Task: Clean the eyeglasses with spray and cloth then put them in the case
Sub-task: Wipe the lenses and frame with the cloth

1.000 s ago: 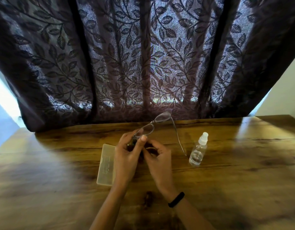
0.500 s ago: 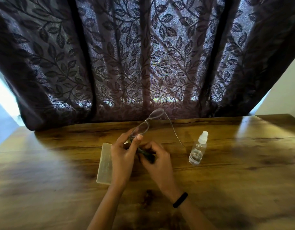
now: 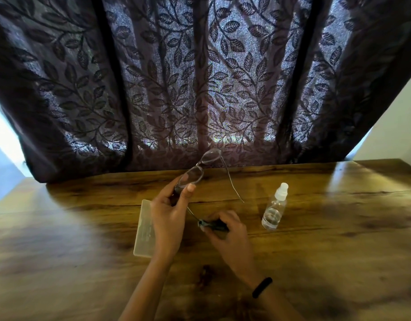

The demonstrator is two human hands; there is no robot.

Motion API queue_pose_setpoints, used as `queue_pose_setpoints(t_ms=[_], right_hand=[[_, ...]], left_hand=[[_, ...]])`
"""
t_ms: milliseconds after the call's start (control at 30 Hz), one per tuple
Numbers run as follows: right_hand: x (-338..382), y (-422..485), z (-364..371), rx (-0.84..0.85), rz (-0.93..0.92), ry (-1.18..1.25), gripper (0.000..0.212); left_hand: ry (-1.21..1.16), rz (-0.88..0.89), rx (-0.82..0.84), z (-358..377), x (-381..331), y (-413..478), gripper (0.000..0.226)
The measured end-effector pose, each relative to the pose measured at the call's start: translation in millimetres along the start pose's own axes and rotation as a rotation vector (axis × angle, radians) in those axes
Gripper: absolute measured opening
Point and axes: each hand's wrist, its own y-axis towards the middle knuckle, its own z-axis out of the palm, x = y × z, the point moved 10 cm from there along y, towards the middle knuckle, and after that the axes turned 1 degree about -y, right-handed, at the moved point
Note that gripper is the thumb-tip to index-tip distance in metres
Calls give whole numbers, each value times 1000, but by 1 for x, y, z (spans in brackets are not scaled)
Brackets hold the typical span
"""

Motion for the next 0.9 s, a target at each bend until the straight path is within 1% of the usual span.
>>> queue_pose_setpoints(t_ms=[167, 267, 333, 433, 533, 600, 667, 800, 900], right_hand=[[22, 7, 0, -44, -27, 130, 29], [37, 12, 0, -58, -57, 216, 19], [44, 14, 1, -56, -80, 220, 15], [51, 14, 1, -56, -141, 153, 12], [53, 10, 4, -27, -207, 22, 11], [46, 5, 4, -18, -222, -23, 10], [35, 0, 2, -2, -213, -68, 10], [13, -2, -5, 5, -167, -167, 14], [1, -3, -14, -10, -119, -166, 20]], left_hand=[[60, 20, 8, 7, -5, -4, 25], [61, 10, 14, 9, -4, -7, 24], [49, -3, 1, 7, -2, -5, 25], [32, -7, -29, 2, -3, -3, 29], [34, 5, -94, -8, -3, -1, 36], [31, 3, -133, -16, -2, 1, 41], [42, 10, -147, -20, -3, 3, 42], [89, 7, -116, -17, -1, 2, 40], [83, 27, -58, -9, -2, 1, 39]])
